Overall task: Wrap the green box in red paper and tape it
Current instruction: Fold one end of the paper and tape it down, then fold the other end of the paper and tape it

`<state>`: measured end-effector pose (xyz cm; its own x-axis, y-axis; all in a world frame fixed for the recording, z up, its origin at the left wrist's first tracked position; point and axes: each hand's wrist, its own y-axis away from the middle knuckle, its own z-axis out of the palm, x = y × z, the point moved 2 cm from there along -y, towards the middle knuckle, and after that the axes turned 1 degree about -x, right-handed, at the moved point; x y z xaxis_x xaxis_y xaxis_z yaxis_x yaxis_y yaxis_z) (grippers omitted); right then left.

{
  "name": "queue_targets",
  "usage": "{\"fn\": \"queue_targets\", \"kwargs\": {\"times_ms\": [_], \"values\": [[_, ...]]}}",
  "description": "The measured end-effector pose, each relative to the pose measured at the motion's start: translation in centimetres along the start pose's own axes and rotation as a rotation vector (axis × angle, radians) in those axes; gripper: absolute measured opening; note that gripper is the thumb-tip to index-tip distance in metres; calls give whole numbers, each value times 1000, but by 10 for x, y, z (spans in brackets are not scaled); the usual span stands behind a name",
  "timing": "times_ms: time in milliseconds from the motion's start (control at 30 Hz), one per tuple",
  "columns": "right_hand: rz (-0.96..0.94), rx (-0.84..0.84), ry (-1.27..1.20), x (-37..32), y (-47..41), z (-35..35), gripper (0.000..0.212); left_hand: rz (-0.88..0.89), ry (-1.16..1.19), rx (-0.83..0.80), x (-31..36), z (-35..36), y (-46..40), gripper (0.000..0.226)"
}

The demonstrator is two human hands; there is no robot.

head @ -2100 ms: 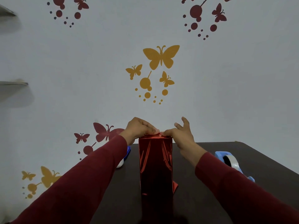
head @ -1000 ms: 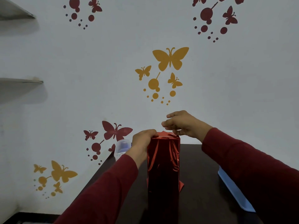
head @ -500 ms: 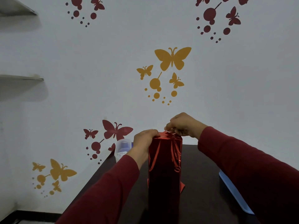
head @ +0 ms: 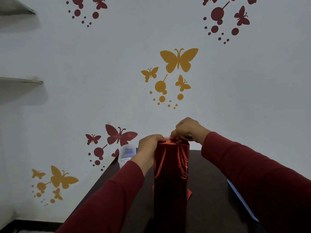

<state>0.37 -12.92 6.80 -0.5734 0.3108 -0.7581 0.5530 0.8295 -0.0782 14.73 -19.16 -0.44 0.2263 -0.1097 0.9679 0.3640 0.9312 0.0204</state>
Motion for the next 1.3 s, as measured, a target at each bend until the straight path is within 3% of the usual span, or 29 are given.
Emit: {"fn": "queue_targets", "kwargs": {"times_ms": [100, 233, 267, 433, 467, 567, 600, 667, 733, 833, 967, 1133, 1233, 1300], "values": [[31, -18, 28, -2, -4, 1, 23, -9, -41, 29, 0, 1, -5, 12], [72, -20, 50, -5, -8, 3, 23, -14, -171, 38, 7, 8, -17, 81], [79, -22, 56, -6, -9, 3, 22, 4, -230, 49, 8, 11, -21, 81], [109, -21, 84, -6, -15, 3, 24, 66, -456, 138, 11, 18, -28, 36], [111, -18, 76, -6, -15, 2, 32, 64, -449, 145, 11, 17, -28, 35], [77, -37, 92, -5, -17, -6, 84, 55, -476, 136, 10, 16, -30, 37], [92, -70, 86, -4, -13, -8, 90, 53, -448, 121, 8, 15, -35, 35], [163, -124, -75, 8, -7, -4, 72, 45, -379, 80, 7, 14, -39, 23], [261, -138, -390, 26, 0, 4, 49, 67, -427, 92, 6, 14, -37, 13], [272, -136, -726, 37, 3, 18, 39, 90, -515, 152, 8, 15, -31, 20], [182, -15, -731, 33, 2, 30, 25, 53, -433, 153, 6, 11, -35, 17], [141, 0, -726, 39, 7, 32, 29, 22, -217, 89, -2, 10, -39, 17], [89, 27, -894, 51, 20, 33, 23, 7, -15, -54, -8, 4, -30, 46], [-16, -21, -926, 66, 32, 40, 41, 84, 51, -175, -14, -7, -13, 52]]}}
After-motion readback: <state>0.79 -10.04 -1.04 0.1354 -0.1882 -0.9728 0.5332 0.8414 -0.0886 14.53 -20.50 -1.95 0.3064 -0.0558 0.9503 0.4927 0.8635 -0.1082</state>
